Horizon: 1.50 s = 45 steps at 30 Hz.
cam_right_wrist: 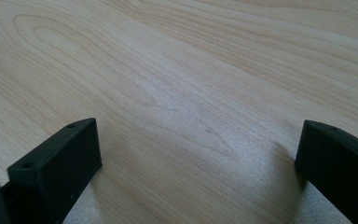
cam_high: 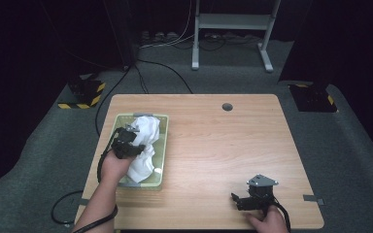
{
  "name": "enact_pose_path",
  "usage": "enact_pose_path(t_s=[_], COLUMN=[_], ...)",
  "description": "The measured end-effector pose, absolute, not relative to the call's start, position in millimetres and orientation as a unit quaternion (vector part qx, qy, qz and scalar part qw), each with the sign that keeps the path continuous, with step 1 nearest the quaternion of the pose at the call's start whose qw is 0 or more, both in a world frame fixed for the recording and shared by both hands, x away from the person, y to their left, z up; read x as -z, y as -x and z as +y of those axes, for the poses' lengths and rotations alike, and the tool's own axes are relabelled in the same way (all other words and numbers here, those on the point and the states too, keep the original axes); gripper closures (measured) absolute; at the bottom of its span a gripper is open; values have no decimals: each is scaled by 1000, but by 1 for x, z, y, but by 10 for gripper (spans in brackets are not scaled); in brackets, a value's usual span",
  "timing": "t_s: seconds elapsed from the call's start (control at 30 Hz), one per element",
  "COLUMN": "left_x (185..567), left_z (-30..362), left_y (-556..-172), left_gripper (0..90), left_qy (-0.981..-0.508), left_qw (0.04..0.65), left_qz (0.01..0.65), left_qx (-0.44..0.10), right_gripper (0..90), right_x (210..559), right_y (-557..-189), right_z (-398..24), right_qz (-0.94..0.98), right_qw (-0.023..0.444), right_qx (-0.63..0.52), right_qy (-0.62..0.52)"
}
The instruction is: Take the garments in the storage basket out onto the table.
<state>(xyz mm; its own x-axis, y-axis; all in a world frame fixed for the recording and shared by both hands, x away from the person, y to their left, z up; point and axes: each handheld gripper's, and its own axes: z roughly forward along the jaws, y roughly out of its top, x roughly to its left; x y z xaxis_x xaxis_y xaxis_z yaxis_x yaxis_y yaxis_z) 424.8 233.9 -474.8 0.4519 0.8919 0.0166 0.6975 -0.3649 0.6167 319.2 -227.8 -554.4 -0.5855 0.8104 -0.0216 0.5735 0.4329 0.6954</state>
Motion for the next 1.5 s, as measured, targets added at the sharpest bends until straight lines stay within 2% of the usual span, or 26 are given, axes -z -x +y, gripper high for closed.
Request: enact_pose_path(t_s=[1.5], left_x=[412], left_z=[232], left_y=[-370], left_gripper=[618], left_qy=[-702], left_qw=[480], left_qz=[455], left_qx=[-266], right_gripper=[0], right_x=[554], right_y=[-319], right_z=[-228], right_qz=[827], right_qw=[180], right_qx=[-329], right_qy=[-418])
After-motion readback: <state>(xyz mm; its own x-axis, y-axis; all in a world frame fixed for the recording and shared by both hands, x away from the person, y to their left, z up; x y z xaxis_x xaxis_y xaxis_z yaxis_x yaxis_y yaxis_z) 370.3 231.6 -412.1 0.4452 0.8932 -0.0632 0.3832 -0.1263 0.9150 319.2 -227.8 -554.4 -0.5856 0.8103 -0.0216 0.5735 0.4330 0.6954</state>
